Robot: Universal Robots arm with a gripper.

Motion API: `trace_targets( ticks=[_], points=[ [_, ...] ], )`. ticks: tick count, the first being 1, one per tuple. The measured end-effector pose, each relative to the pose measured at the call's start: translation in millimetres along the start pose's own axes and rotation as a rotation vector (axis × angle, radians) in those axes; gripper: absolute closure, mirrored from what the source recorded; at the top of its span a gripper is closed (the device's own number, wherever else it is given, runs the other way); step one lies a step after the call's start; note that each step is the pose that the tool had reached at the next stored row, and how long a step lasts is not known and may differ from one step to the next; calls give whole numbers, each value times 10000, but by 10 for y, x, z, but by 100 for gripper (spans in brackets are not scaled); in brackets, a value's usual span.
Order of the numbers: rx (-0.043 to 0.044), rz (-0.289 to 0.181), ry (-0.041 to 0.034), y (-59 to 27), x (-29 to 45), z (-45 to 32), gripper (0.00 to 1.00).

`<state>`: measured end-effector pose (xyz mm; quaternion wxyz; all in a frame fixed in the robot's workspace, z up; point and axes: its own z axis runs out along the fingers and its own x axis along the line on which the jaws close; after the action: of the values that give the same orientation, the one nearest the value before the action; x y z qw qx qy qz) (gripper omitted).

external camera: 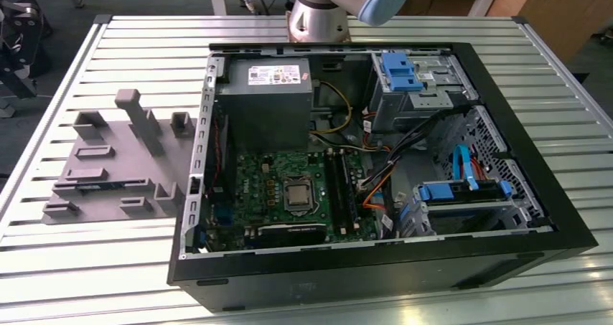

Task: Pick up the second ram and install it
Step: 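Pick up the second ram and move it above second insertion slot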

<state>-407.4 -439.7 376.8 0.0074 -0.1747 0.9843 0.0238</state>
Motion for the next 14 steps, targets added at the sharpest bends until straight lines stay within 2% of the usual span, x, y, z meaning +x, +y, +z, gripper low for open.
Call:
trace_targets(
  ticks=[6,14],
  points=[
    [-2,-100,4,0,0,0,89],
    [-24,-1035,45,0,0,0,89]
  ],
)
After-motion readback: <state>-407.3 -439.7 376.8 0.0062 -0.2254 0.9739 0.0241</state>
